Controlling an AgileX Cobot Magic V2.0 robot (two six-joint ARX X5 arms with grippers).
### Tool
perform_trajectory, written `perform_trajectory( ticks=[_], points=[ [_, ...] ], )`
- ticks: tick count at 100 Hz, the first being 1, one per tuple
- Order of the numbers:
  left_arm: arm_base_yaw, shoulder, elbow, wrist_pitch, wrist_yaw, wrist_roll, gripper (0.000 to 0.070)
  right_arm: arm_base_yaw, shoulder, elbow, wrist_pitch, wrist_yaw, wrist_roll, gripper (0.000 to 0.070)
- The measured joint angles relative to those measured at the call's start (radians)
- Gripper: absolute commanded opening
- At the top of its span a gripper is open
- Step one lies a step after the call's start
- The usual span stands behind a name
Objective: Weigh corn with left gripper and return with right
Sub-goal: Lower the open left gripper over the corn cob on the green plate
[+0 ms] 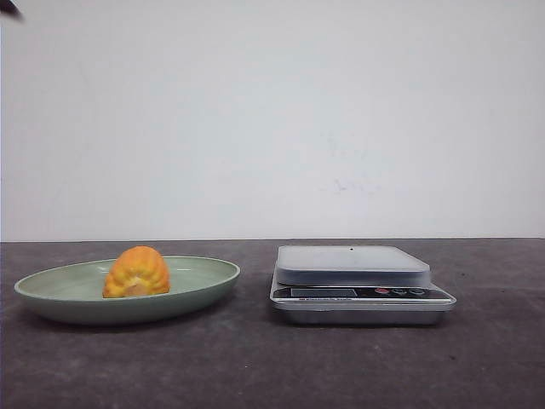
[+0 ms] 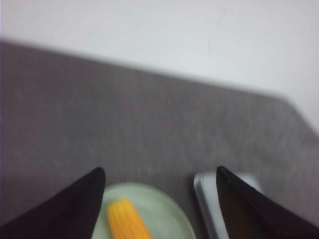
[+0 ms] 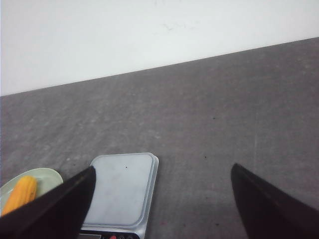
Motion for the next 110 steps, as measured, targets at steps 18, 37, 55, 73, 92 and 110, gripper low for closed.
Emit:
perform_trajectory(
  ticks=[18,37,55,73,92,110],
  points=[
    [-0.074,0.248,0.000,-0.015,-0.040,-0.024,0.0516,0.000,0.007,0.015,-0.042,-0.016,-0.007,0.0580],
    [-0.138,0.433,0.000,0.016,-0.051,-0.042,0.0516,0.000,0.007,0.016,-0.056,-0.016,-0.011,0.0580],
    [-0.186,0.529,0.000,0.013,-0.138,-0.053,0.0516,0.000,0.007,0.016,-0.061,-0.016,-0.011,0.0580],
    [-0.204,0.547,0.000,0.013,-0.164,-0.067,0.0513,0.000,0.007,0.016,-0.066,-0.016,-0.026,0.0580],
    [-0.205,0.547,0.000,0.007,-0.167,-0.079,0.0512,0.000,0.007,0.016,-0.077,-0.016,-0.030,0.0580],
    [-0.205,0.549,0.000,-0.005,-0.168,-0.079,0.0510,0.000,0.007,0.016,-0.084,-0.016,-0.030,0.0580]
  ],
)
